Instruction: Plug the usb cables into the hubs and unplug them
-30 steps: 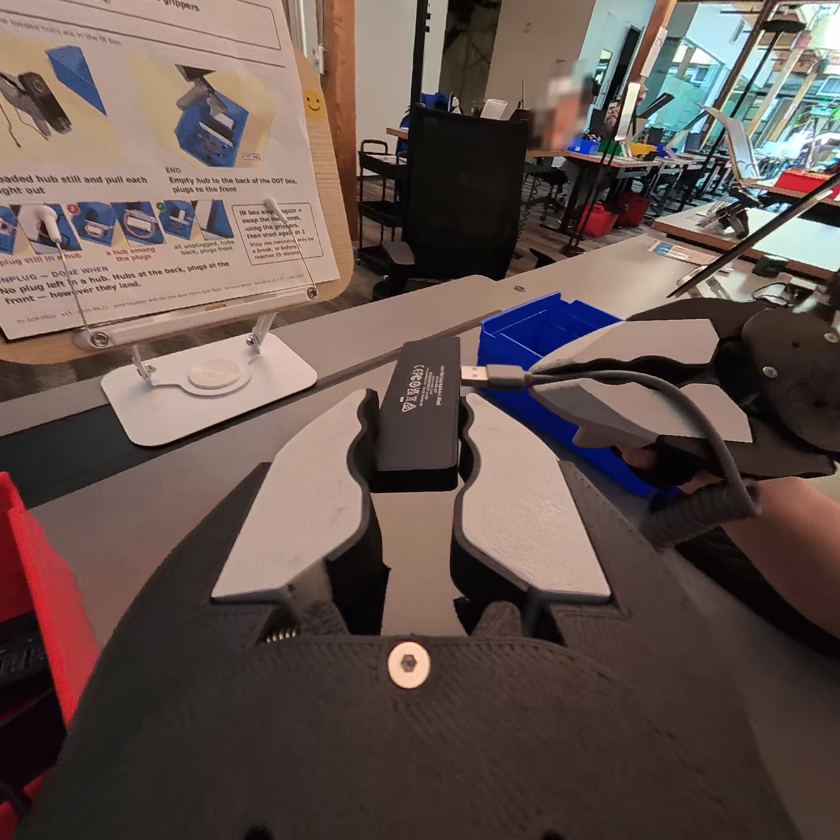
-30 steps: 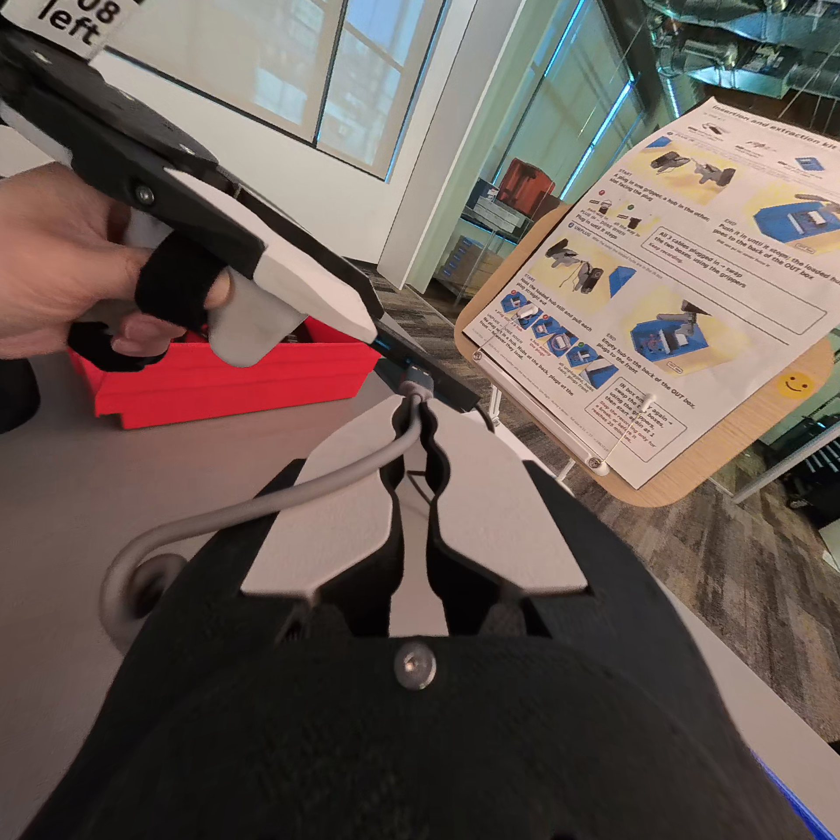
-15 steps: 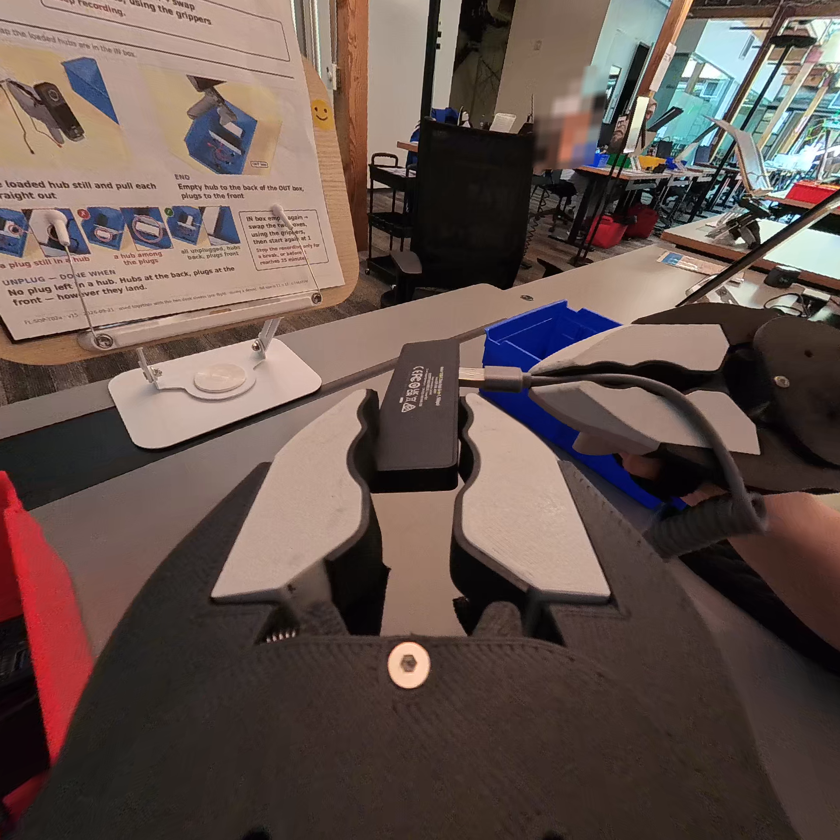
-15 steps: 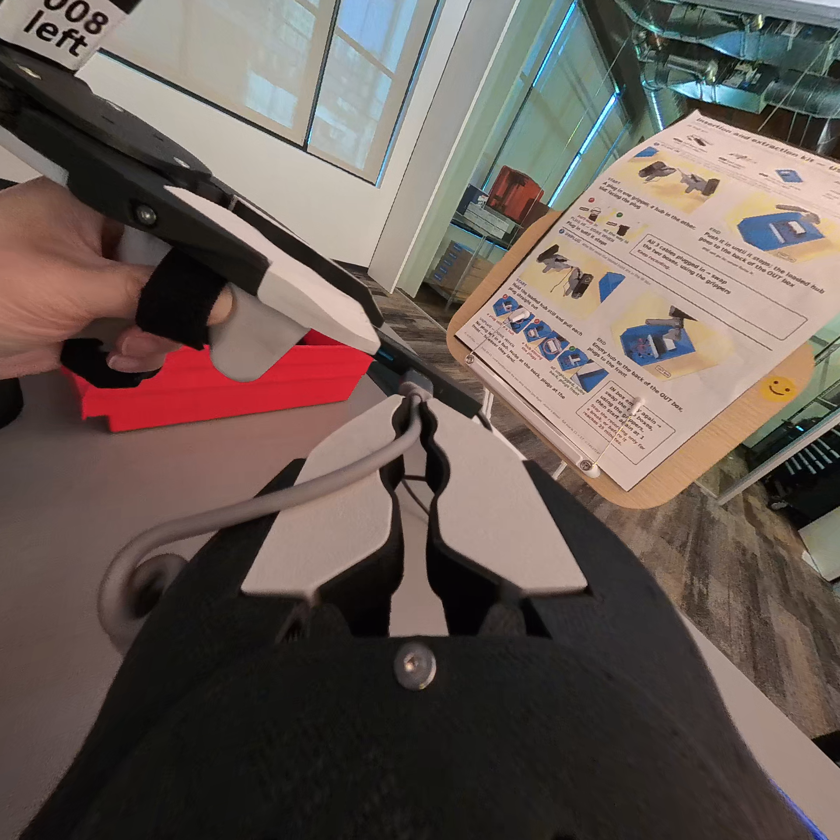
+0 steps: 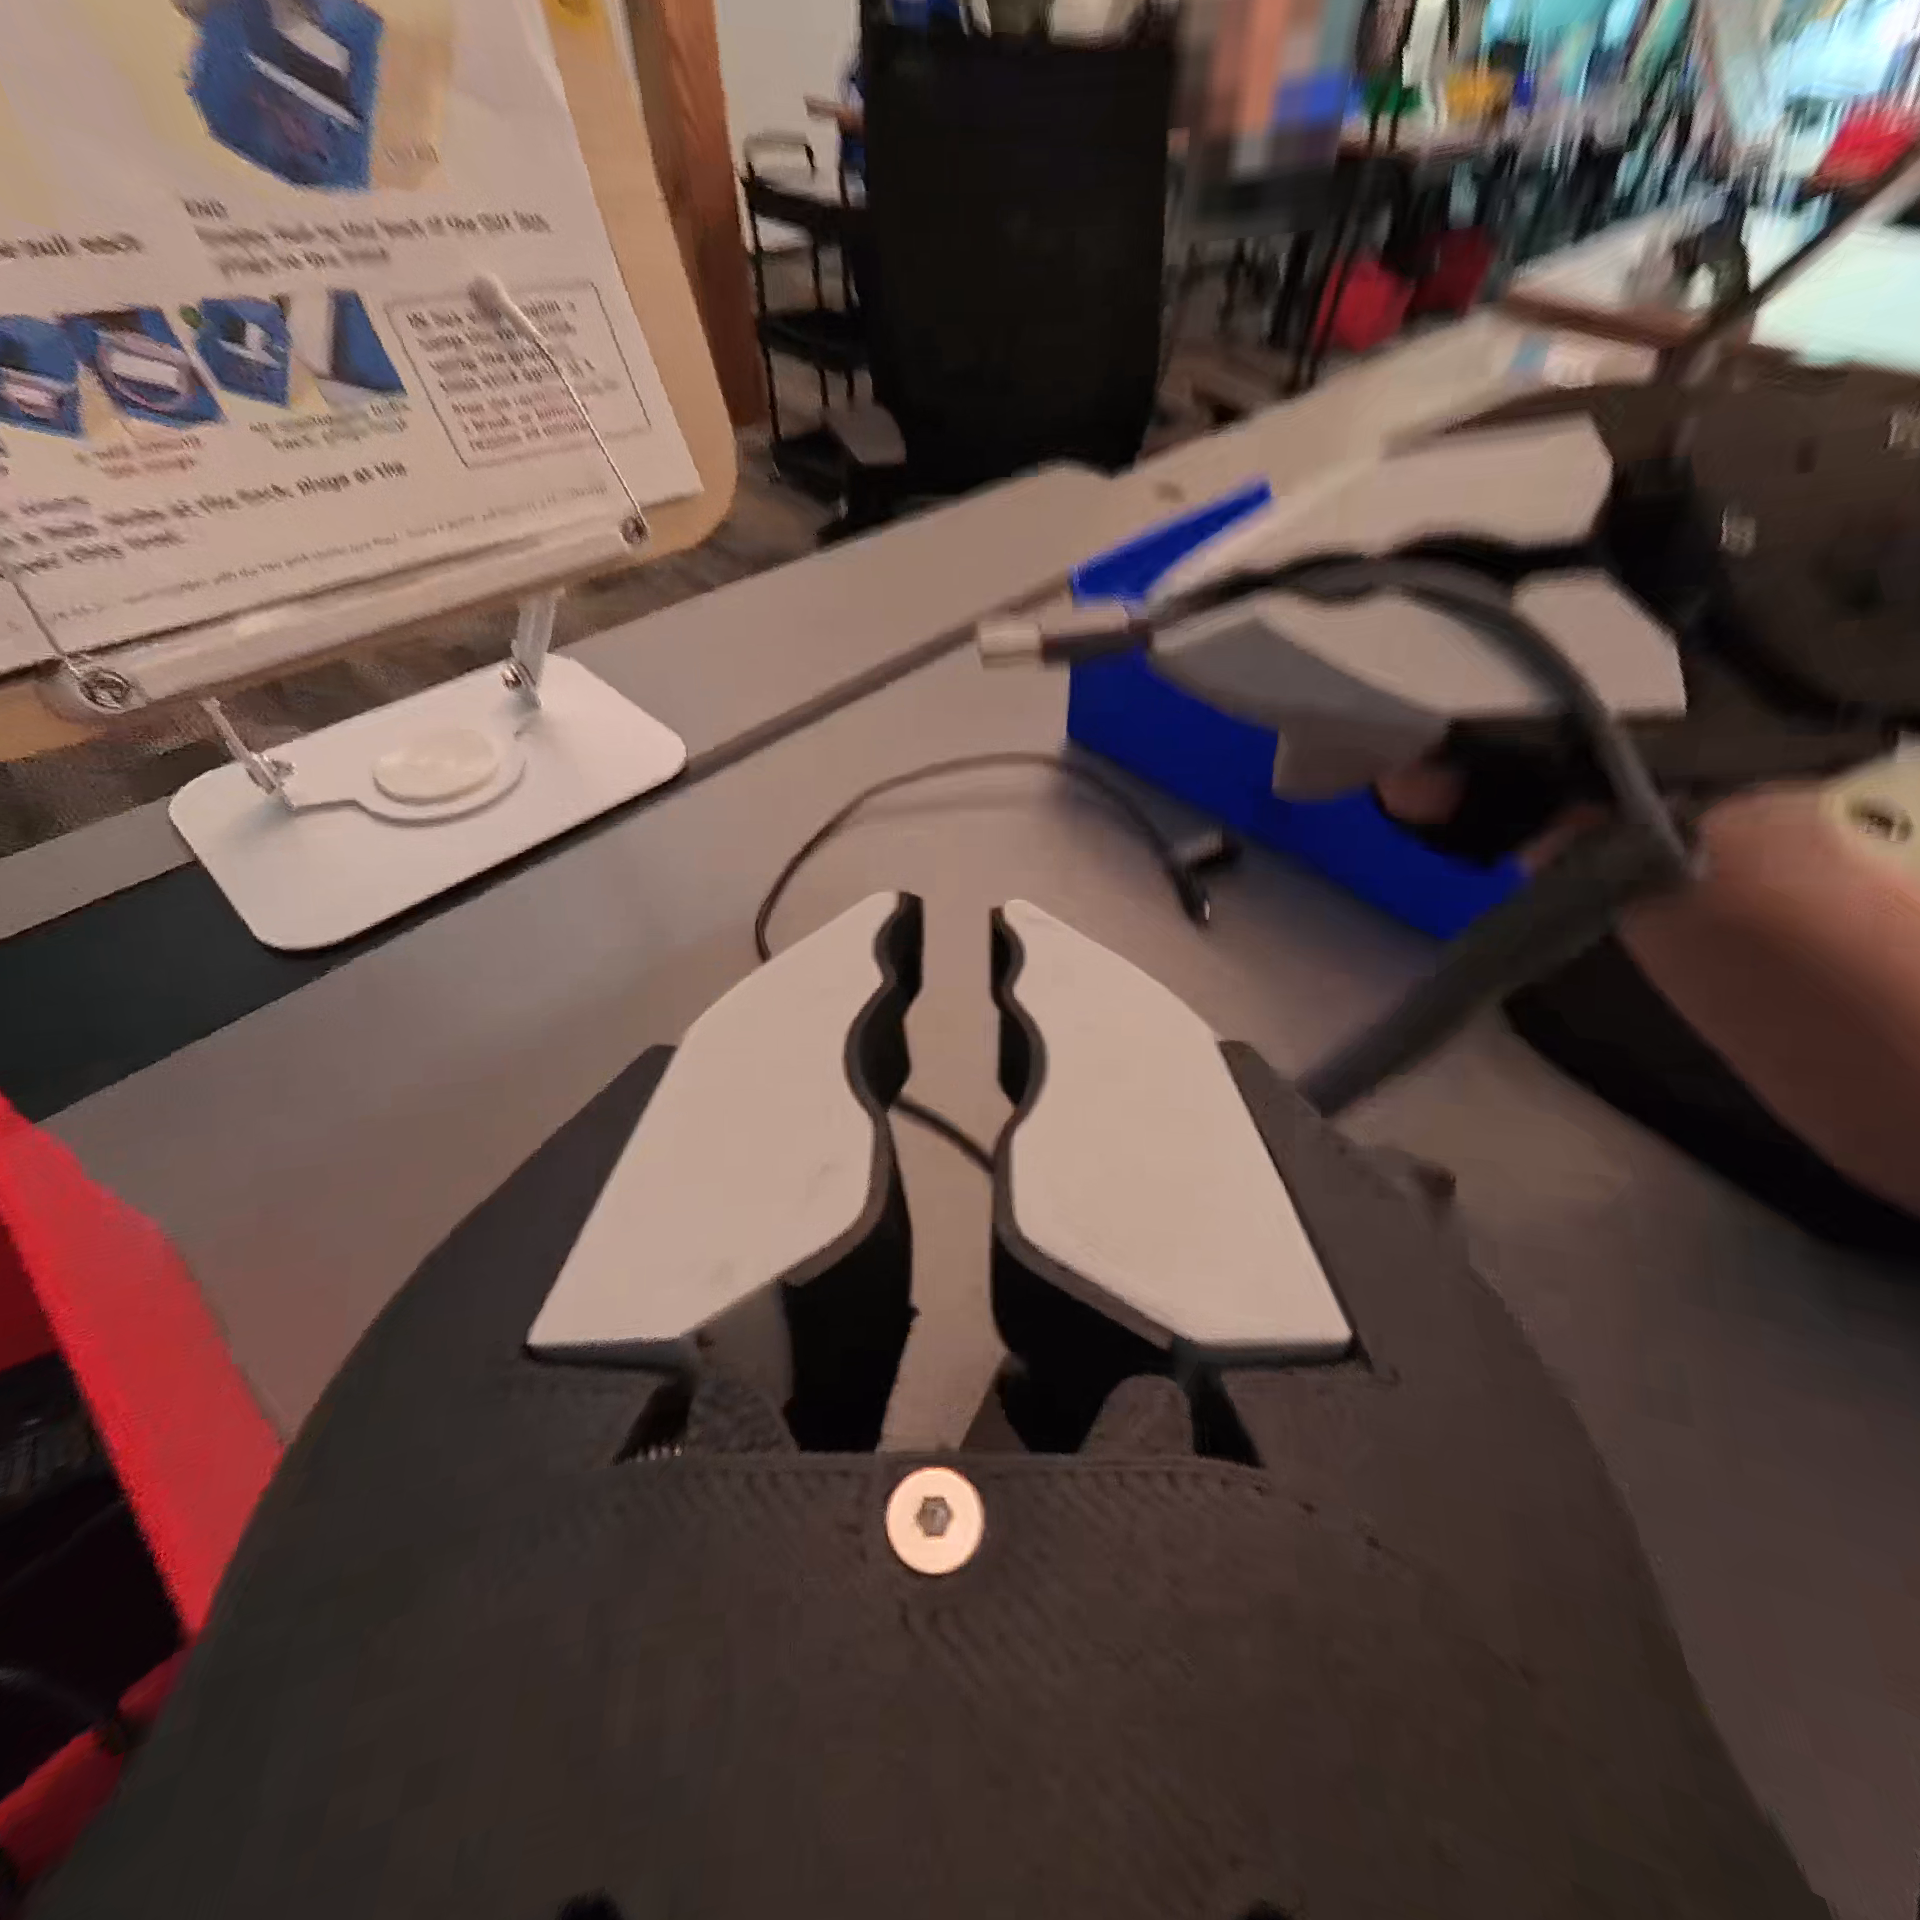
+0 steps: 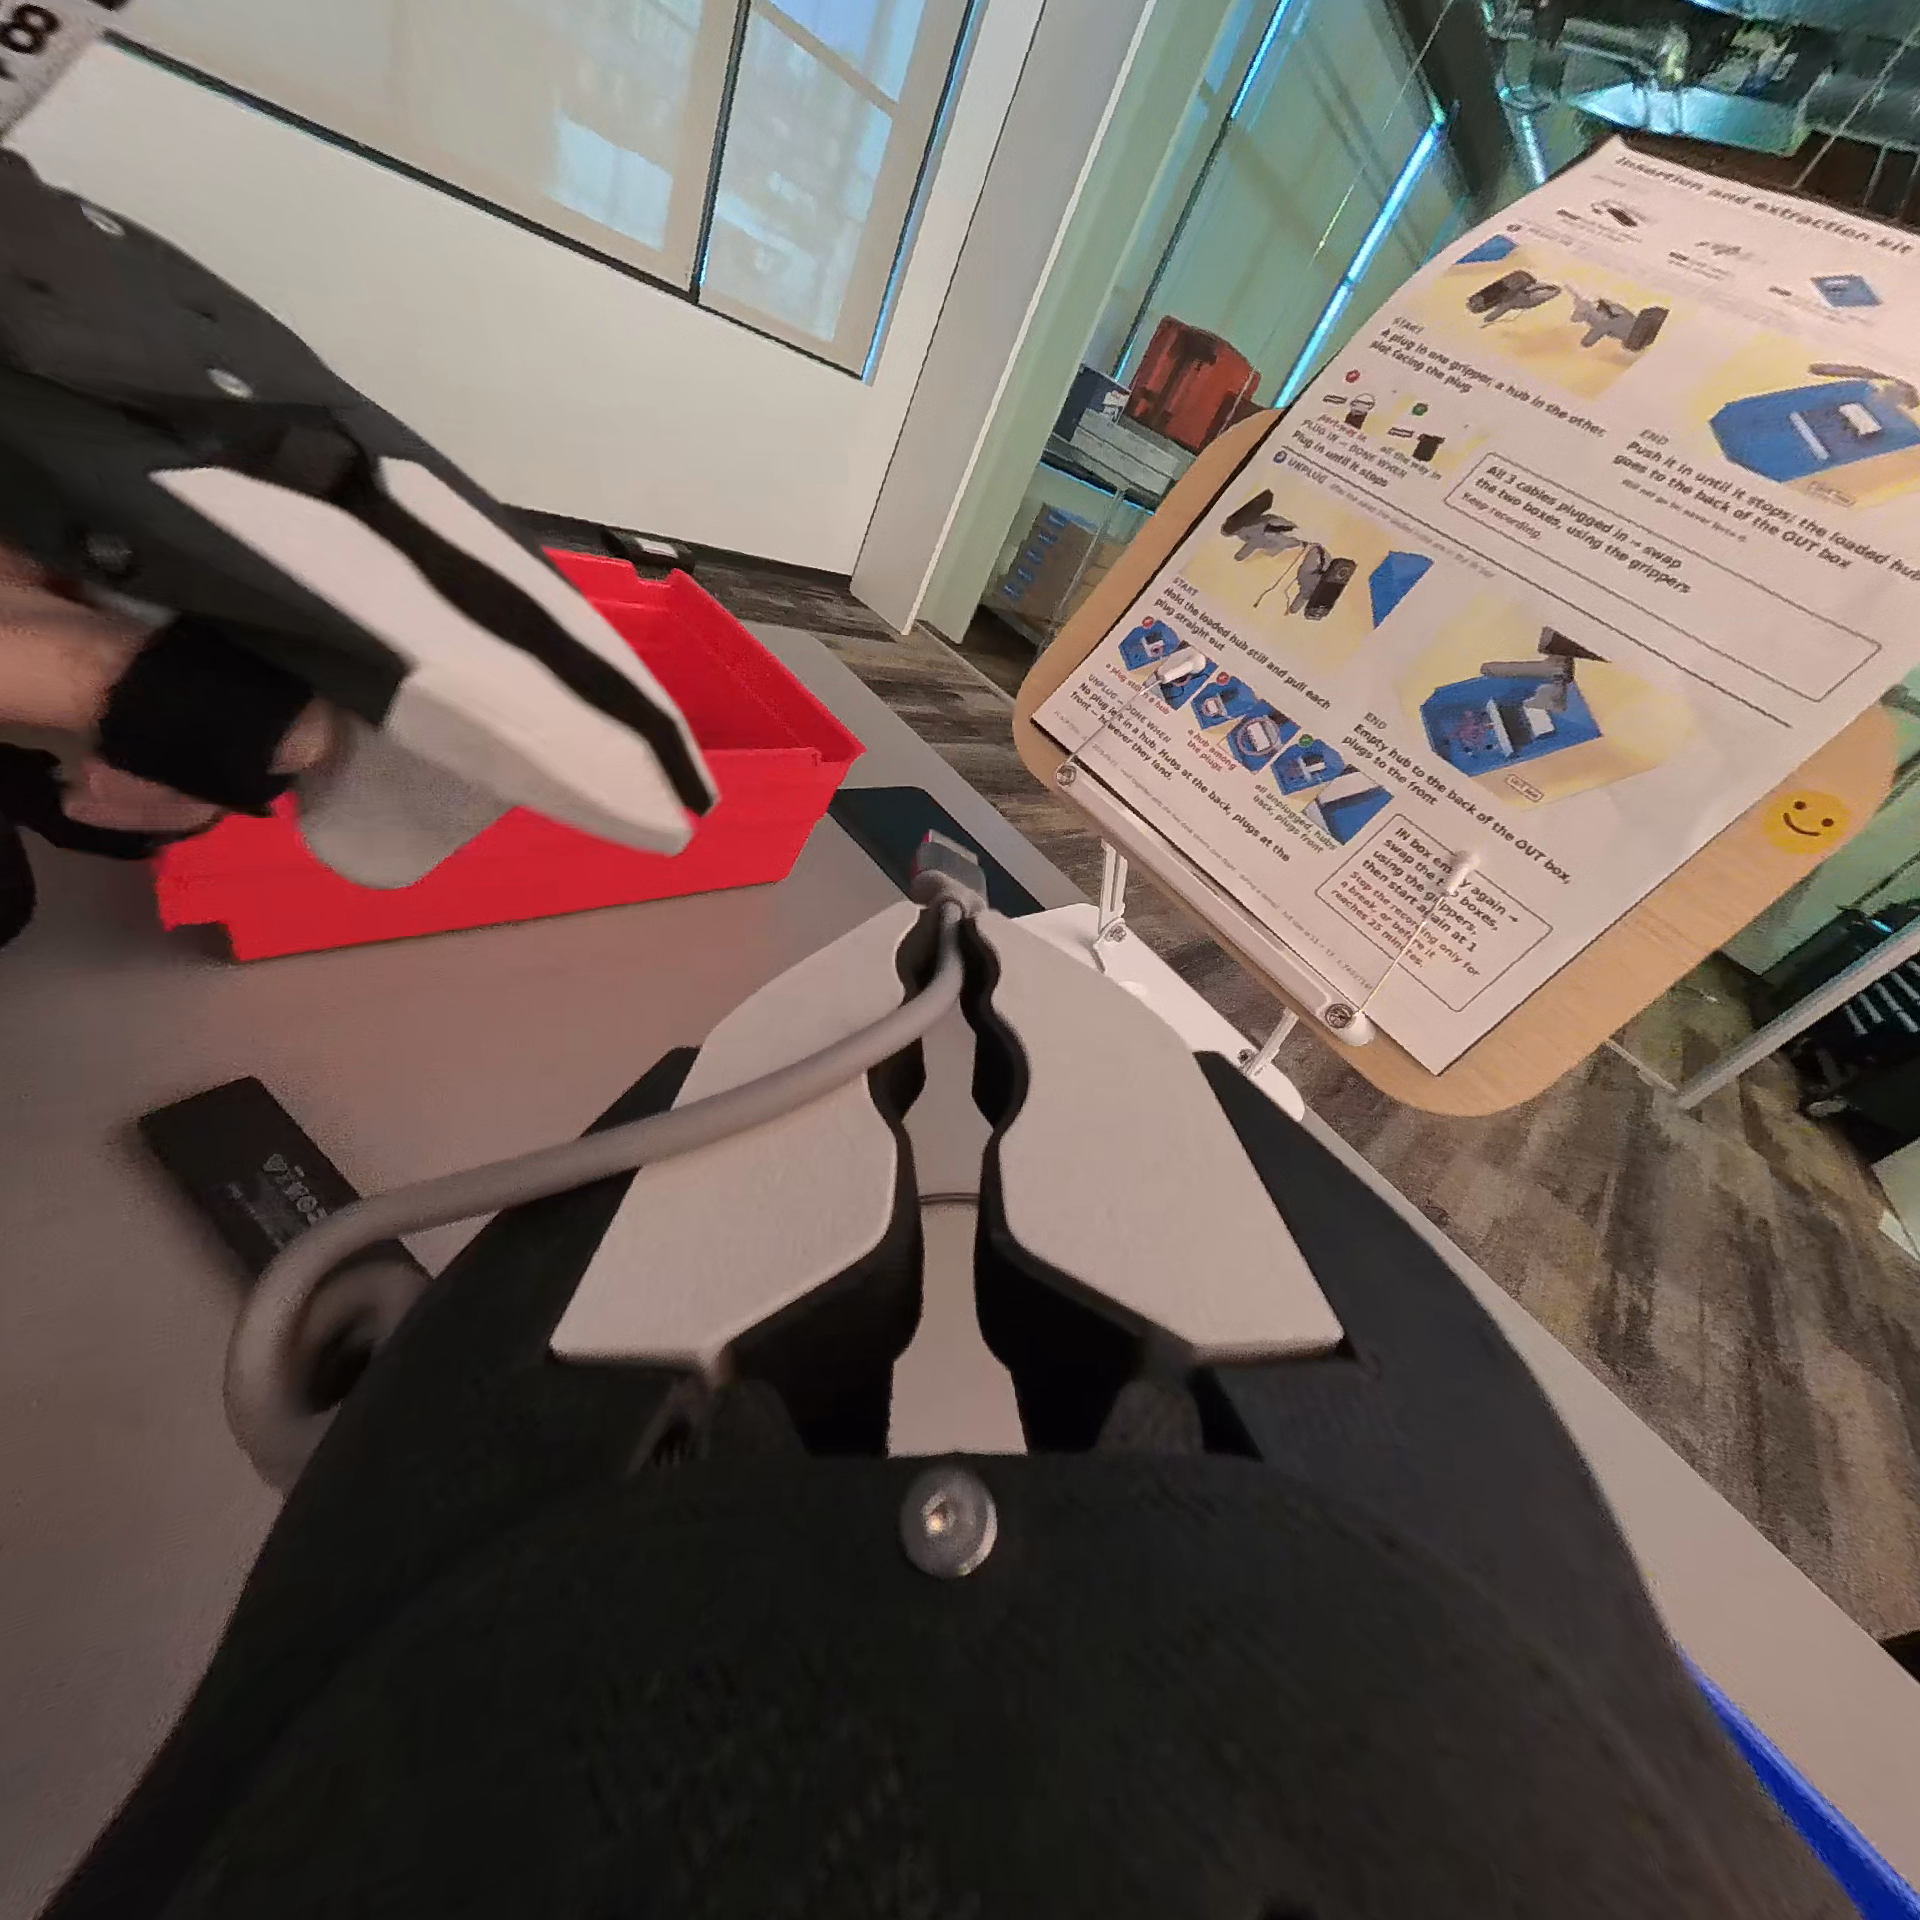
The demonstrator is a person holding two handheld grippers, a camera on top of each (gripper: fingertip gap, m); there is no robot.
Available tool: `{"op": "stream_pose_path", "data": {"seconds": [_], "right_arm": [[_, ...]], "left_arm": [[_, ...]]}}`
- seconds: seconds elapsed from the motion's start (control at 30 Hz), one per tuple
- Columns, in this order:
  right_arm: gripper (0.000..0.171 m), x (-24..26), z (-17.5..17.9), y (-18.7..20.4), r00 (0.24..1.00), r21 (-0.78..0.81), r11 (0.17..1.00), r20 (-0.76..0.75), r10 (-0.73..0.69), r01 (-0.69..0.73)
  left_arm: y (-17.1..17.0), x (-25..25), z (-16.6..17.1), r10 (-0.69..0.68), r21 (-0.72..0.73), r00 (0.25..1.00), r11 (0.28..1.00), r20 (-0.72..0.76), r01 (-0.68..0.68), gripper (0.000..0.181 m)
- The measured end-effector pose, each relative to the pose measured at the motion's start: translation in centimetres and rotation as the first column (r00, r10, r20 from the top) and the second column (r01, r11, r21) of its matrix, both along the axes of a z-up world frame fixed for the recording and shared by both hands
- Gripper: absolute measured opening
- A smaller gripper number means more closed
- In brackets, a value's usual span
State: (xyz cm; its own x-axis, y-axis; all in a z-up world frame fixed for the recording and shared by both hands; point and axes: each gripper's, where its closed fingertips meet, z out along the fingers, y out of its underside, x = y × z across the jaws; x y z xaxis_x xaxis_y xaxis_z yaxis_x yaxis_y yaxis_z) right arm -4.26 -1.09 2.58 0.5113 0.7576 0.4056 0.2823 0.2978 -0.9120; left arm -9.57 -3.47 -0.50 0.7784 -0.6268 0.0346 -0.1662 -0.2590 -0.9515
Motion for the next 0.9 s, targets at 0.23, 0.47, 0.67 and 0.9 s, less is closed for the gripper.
{"op": "stream_pose_path", "data": {"seconds": [0.23, 0.47, 0.67, 0.9], "right_arm": [[0.004, 1.5, 1.0, 0.4, 0.999, -0.002, 0.999, 0.032, 0.039, -0.039], [0.004, 2.5, 2.1, 0.2, 0.998, 0.008, 0.998, 0.015, 0.054, -0.054], [0.004, 2.4, 2.0, -0.3, 0.997, 0.029, 0.998, 0.045, 0.061, -0.062], [0.005, 2.6, 2.0, -0.1, 0.997, 0.025, 0.998, 0.055, 0.060, -0.062]], "left_arm": [[-6.0, -3.3, -9.9, -0.279, -0.271, 0.820, 0.950, -0.499, 0.157, 0.053], [-8.5, -5.5, -17.0, -0.472, -0.524, 0.613, 0.845, -0.634, 0.109, 0.058], [-8.4, -7.1, -19.2, -0.624, -0.695, 0.473, 0.718, -0.622, 0.033, 0.046], [-8.7, -6.8, -19.3, -0.678, -0.719, 0.390, 0.693, -0.623, 0.055, 0.034]]}}
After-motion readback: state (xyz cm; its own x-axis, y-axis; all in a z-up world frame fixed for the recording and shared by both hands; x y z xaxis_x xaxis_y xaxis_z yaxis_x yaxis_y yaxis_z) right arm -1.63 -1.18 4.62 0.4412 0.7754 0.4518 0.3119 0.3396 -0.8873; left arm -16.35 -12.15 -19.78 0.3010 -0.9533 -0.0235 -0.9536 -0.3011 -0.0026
